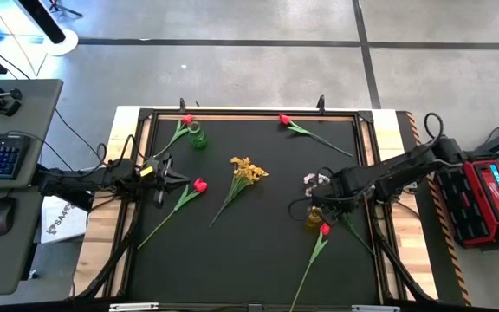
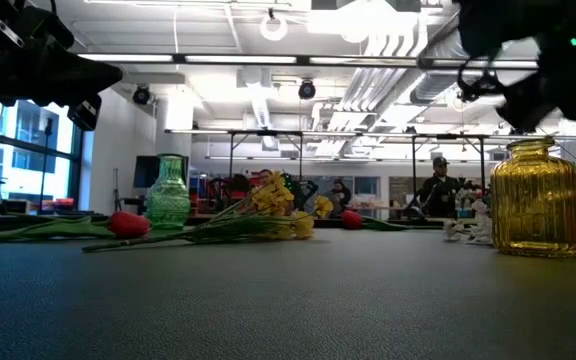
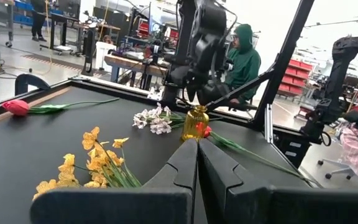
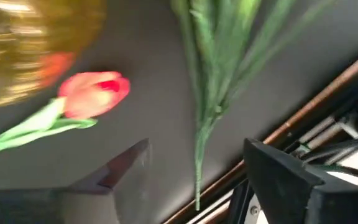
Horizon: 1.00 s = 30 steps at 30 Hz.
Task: Sort flowers into vase by color
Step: Put the white flowers into the yellow vase
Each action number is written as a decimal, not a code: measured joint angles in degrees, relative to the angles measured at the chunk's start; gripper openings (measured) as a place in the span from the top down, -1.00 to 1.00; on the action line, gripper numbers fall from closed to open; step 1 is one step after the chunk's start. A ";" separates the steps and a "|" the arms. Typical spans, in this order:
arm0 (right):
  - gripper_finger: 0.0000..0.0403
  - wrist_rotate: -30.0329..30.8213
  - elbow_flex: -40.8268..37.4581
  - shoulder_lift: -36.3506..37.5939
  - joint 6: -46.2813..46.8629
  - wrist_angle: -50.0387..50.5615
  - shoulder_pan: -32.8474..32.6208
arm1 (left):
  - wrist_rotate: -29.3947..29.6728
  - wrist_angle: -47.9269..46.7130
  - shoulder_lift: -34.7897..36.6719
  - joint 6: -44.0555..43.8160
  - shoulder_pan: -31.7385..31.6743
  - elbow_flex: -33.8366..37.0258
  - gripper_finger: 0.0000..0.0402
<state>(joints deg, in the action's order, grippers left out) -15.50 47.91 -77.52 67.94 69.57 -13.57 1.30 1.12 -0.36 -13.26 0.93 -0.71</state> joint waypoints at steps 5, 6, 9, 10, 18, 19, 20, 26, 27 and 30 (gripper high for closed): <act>-0.26 -0.17 -5.10 -0.02 4.33 -4.54 -2.26 | 0.00 -0.01 0.01 1.03 0.00 0.00 0.98; -0.24 -0.14 -5.96 -0.01 4.92 -5.66 -2.72 | 0.01 -0.01 0.00 1.40 0.00 0.00 0.98; -0.19 0.06 -8.58 0.00 6.78 -9.26 -3.64 | 0.00 -0.01 0.00 1.46 0.00 0.00 0.98; -0.18 0.27 -9.35 0.00 7.27 -10.32 -3.89 | 0.00 0.01 0.00 1.46 0.00 0.00 0.98; 0.02 1.19 -13.81 -0.02 12.10 -16.96 -5.64 | 0.00 -0.01 0.00 1.38 0.00 0.00 0.98; 0.05 1.33 -14.24 -0.02 12.24 -17.42 -5.80 | 0.00 -0.01 0.00 1.38 0.00 0.00 0.98; 0.09 1.46 -14.52 -0.05 12.64 -17.56 -6.01 | 0.00 -0.01 0.00 1.38 0.00 0.00 0.98; 0.41 1.60 -15.82 0.04 13.67 -19.53 -6.46 | 0.00 0.00 0.00 1.34 0.00 0.00 0.98; 0.49 1.66 -15.96 0.04 14.68 -19.79 -6.46 | 0.00 0.01 0.00 1.33 0.00 0.00 0.98; 0.74 1.97 -16.05 0.04 16.47 -19.90 -6.47 | 0.00 0.00 0.00 1.33 0.00 0.00 0.98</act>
<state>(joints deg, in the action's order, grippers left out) -13.53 31.87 -77.47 84.40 49.67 -20.04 1.30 1.11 -0.36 -11.92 0.93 -0.71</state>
